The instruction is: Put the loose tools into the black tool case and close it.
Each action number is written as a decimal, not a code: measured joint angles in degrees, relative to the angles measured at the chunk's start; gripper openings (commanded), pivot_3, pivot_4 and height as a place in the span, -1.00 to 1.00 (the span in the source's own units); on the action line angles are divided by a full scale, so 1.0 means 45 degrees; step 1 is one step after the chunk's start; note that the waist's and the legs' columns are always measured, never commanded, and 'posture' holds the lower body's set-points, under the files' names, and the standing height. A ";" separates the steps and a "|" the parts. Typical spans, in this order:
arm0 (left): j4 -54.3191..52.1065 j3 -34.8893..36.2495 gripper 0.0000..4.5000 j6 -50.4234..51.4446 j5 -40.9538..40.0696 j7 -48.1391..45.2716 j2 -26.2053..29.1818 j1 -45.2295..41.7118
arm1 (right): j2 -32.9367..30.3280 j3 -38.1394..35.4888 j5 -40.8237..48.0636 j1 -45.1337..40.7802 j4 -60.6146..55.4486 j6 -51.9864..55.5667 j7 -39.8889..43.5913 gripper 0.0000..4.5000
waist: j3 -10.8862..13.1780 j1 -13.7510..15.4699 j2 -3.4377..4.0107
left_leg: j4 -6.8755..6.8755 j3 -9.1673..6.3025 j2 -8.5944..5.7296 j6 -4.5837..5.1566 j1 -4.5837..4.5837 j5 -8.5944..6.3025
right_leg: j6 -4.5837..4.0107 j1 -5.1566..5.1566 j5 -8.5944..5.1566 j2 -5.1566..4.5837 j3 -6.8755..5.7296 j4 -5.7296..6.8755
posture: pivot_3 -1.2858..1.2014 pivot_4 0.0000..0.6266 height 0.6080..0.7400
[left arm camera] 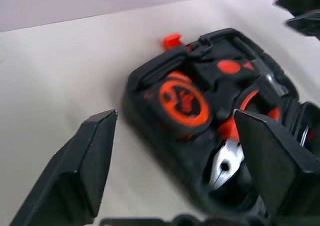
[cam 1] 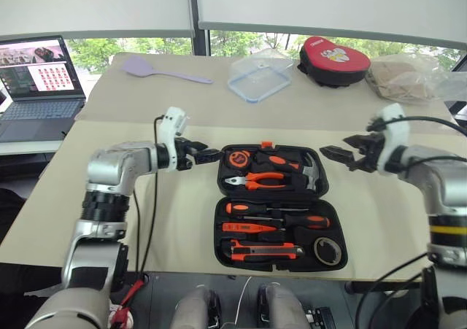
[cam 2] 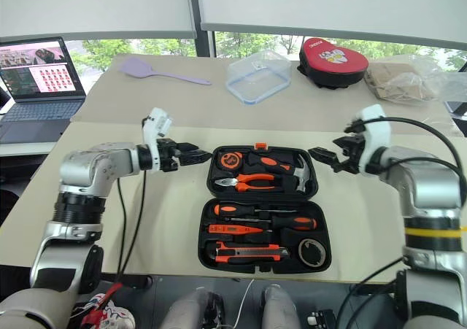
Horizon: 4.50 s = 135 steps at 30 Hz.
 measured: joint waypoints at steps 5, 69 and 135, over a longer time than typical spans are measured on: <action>0.0860 -0.0368 0.34 -0.0240 0.0422 0.0658 -0.0681 -0.0386 | 0.0350 0.0884 -0.0497 -0.0306 0.1141 0.0092 -0.0297 0.55 | -0.0001 0.0007 0.0003 | -0.0003 0.0000 -0.0005 -0.0002 -0.0010 0.0001 | 0.0004 -0.0007 -0.0001 -0.0005 -0.0007 -0.0003 | 0.03 -0.52 0.87; 0.1675 0.0650 -0.99 -0.1505 0.1060 0.2697 -0.1518 -0.1036 | 0.1729 0.0213 -0.1030 -0.1875 0.1618 -0.0827 -0.2441 -1.00 | 0.0000 -0.0104 0.0003 | -0.0012 0.0021 -0.0002 -0.0065 -0.0076 0.0078 | -0.0037 -0.0147 0.0031 -0.0001 0.0034 0.0062 | 0.03 -0.52 0.87; 0.0348 -0.0988 -0.87 -0.9288 0.2256 -0.3771 0.3621 0.2575 | -0.2489 -0.1093 0.0414 1.4536 -1.0994 -0.7562 0.4116 -1.00 | -0.0062 0.0641 -0.0132 | -0.0065 -0.0034 0.0016 -0.0066 0.0080 0.0036 | -0.0098 0.0051 -0.0038 0.0015 -0.0007 -0.0033 | 0.03 -0.52 0.87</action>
